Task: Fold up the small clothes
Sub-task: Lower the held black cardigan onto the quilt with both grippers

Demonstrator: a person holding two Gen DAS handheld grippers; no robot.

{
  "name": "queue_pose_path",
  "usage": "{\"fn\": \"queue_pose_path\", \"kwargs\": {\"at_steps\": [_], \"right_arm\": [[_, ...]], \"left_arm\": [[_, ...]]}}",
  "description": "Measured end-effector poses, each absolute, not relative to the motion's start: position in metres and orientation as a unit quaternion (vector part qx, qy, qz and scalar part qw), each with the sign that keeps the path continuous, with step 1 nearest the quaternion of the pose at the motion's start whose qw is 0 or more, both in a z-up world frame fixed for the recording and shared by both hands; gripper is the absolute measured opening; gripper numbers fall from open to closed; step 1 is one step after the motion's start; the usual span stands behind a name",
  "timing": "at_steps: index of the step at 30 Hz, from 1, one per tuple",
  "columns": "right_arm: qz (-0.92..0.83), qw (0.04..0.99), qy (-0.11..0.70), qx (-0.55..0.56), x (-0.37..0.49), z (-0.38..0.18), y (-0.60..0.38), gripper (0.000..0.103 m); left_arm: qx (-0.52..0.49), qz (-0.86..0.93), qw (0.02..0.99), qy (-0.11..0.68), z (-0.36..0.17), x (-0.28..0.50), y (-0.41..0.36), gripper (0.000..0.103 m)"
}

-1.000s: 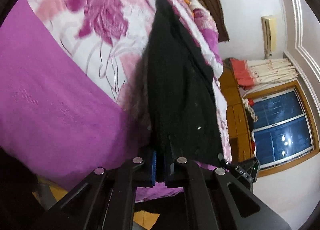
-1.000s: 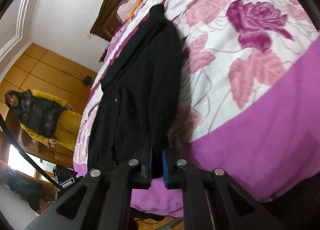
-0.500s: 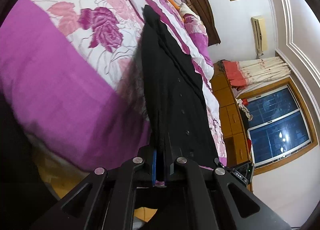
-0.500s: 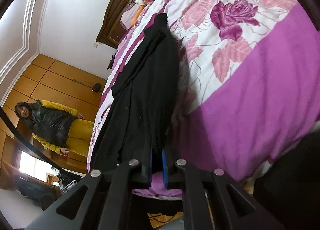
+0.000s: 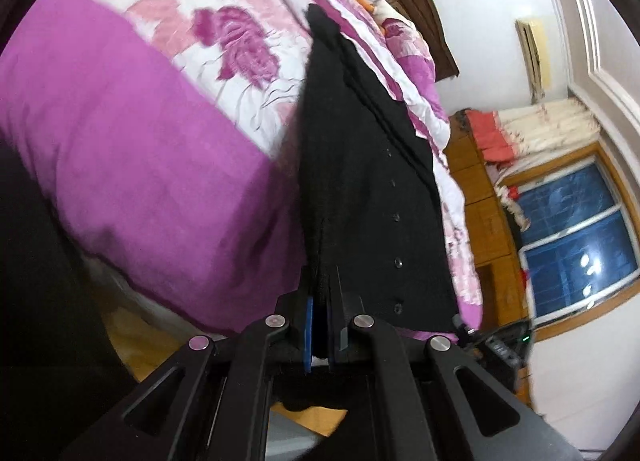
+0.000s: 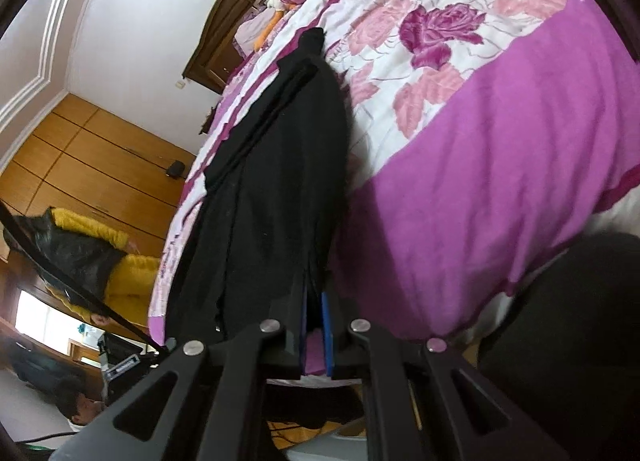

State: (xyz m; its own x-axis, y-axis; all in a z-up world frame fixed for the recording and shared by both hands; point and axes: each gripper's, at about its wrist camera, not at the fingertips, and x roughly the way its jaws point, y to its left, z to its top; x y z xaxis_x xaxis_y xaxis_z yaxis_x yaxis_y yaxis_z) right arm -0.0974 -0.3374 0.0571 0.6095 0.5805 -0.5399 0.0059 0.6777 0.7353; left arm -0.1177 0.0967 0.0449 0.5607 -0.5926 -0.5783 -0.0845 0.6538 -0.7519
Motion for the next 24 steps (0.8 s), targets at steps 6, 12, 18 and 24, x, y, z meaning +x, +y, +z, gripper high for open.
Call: {"fn": "queue_pose_path", "kwargs": {"at_steps": [6,12,18,24], "right_arm": [[0.195,0.827,0.378,0.367,-0.101,0.071,-0.335,0.005],[0.204,0.830,0.368,0.366,-0.091,0.085,-0.334,0.005],[0.210,0.834,0.364,0.358,-0.085,0.095,-0.334,0.005],[0.215,0.842,0.348,0.352,-0.079,0.113,-0.339,0.005]], "left_arm": [[-0.311,-0.157,0.833,0.430,0.067,-0.116,0.082,0.000],[-0.272,-0.163,0.854,0.413,0.092,-0.111,0.070,0.000],[-0.269,-0.170,0.861,0.396,0.108,-0.098,0.070,0.000],[-0.265,-0.167,0.867,0.388,0.118,-0.083,0.071,0.000]]}}
